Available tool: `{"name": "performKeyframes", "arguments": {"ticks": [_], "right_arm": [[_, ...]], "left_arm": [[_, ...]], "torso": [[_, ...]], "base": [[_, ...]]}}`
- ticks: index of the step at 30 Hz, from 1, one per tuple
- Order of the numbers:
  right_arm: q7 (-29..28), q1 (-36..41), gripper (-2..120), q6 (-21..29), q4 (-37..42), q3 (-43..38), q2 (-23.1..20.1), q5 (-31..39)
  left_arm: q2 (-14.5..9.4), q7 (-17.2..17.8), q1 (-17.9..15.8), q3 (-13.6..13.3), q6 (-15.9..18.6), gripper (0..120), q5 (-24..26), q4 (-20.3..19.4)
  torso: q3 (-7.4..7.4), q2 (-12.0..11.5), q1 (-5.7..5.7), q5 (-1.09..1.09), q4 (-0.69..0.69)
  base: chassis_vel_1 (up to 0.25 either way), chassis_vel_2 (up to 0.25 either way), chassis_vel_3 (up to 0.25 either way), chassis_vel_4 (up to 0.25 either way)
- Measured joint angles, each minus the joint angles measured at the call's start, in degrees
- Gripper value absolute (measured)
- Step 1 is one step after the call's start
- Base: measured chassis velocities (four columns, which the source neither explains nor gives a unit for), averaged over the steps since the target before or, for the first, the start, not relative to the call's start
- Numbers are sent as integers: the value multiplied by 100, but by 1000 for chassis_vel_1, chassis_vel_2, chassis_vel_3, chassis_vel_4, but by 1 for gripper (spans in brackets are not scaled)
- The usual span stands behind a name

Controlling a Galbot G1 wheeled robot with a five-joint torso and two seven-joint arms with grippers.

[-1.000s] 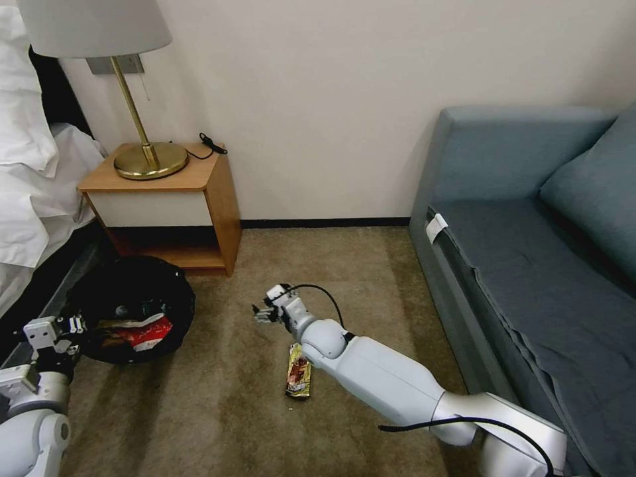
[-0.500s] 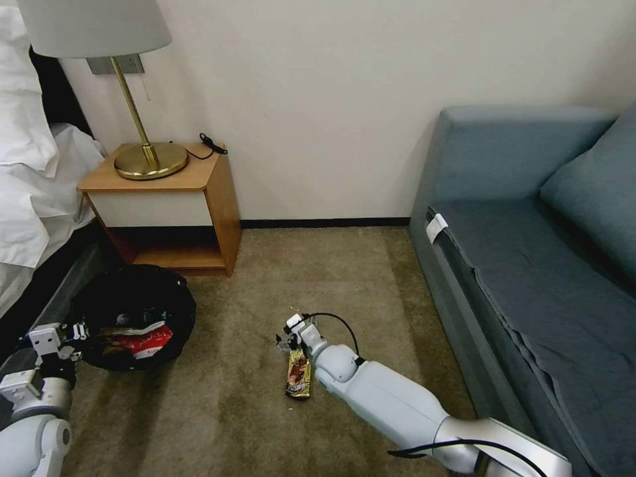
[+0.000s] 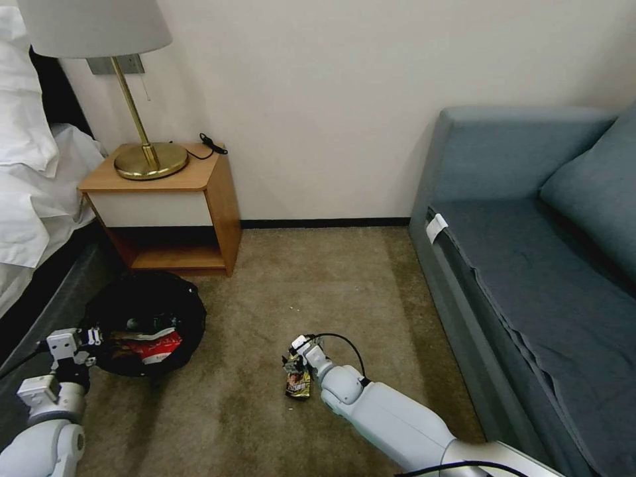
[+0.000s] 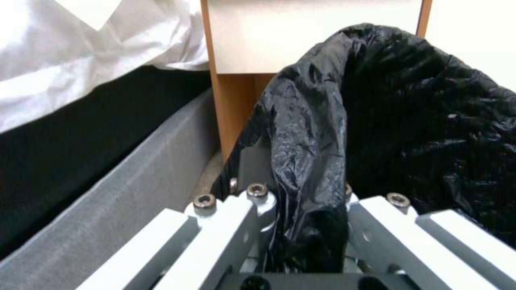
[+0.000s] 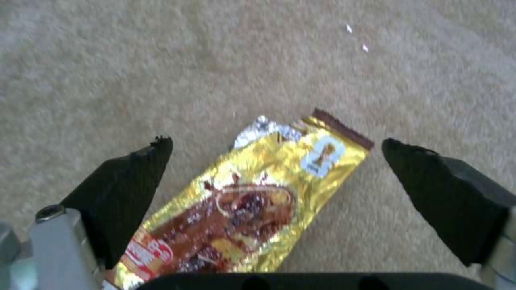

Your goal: Pick up the trash bin, then pick up the garbage on the floor and place it into the trash bin.

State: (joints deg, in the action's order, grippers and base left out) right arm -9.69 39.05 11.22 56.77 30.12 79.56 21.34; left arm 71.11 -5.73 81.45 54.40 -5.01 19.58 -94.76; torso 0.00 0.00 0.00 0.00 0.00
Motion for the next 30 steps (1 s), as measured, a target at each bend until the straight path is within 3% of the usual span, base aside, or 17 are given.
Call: {"name": "performKeyframes", "arguments": {"ticks": [4,8,30], "right_arm": [[2,78,89,-16,-114,-110,20,-8],[18,119,99,-16,-138,-119,10,-8],[139,360,100,33,-180,-48,-61,8]], "left_arm": [[58,1,-15,-42,-27,4,-24,37],[89,0,-15,-55,-38,4,-26,39],[55,0,15,-12,-39,4,12,-35]], "torso": [[0,0,0,0,0],[0,0,0,0,0],[0,0,0,0,0]], "base": [[0,0,0,0],[0,0,0,0],[0,0,0,0]]}}
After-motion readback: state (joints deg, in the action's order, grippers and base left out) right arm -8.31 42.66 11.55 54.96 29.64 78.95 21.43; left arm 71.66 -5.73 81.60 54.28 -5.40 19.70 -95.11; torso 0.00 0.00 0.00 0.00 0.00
